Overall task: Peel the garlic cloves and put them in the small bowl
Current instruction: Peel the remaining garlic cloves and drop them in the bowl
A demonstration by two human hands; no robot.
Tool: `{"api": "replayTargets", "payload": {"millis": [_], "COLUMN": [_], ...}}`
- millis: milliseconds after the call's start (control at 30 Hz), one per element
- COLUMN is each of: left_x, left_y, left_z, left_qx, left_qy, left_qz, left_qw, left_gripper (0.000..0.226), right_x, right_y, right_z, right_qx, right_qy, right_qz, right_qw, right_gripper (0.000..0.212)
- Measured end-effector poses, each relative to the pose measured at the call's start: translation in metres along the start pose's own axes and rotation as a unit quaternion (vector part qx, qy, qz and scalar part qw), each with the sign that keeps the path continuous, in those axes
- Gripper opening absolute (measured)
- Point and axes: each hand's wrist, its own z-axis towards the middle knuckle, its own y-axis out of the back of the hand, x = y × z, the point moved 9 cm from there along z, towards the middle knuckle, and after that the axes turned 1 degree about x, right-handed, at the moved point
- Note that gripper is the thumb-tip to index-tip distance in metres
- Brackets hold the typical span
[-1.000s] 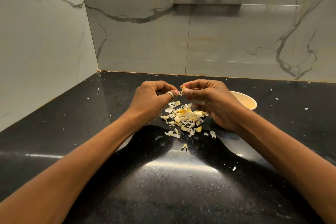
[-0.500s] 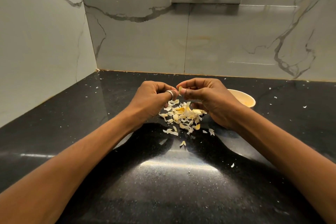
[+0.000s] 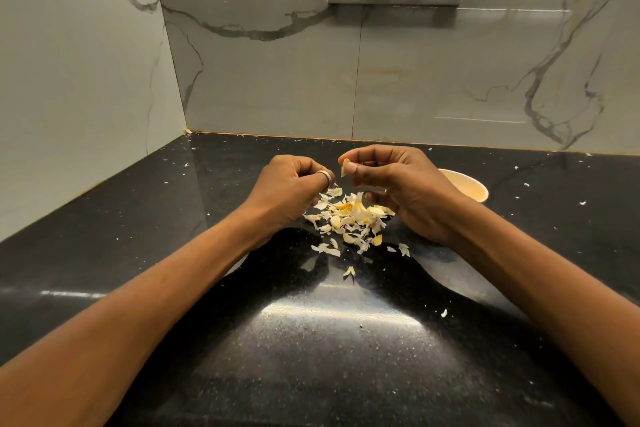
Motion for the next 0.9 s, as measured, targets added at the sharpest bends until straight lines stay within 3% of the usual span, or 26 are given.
{"api": "replayTargets", "payload": {"millis": [167, 333, 467, 533, 667, 900], "left_x": [0.003, -0.003, -0.005, -0.004, -0.005, -0.010], "left_y": [0.004, 0.005, 0.004, 0.003, -0.001, -0.002], "left_z": [0.002, 0.000, -0.001, 0.000, 0.000, -0.004], "left_qx": [-0.021, -0.023, -0.025, -0.024, -0.018, -0.007], "left_qy": [-0.011, -0.045, -0.057, -0.057, -0.067, -0.062], "left_qz": [0.023, 0.036, 0.057, 0.057, 0.081, 0.107], "left_qw": [0.999, 0.998, 0.996, 0.996, 0.994, 0.992], "left_gripper": [0.004, 0.022, 0.017, 0.012, 0.008, 0.028], "right_x": [0.007, 0.023, 0.044, 0.055, 0.070, 0.039], "right_y": [0.011, 0.025, 0.047, 0.063, 0.087, 0.095], "right_z": [0.001, 0.001, 0.000, -0.001, -0.007, -0.008], "right_qx": [-0.019, -0.042, -0.075, -0.108, -0.143, -0.052], "right_qy": [0.005, 0.044, 0.085, 0.101, 0.087, -0.063], "right_qz": [-0.013, -0.107, -0.207, -0.296, -0.507, -0.596], "right_qw": [1.000, 0.992, 0.972, 0.944, 0.845, 0.798], "right_gripper": [0.010, 0.008, 0.010, 0.012, 0.016, 0.019]}}
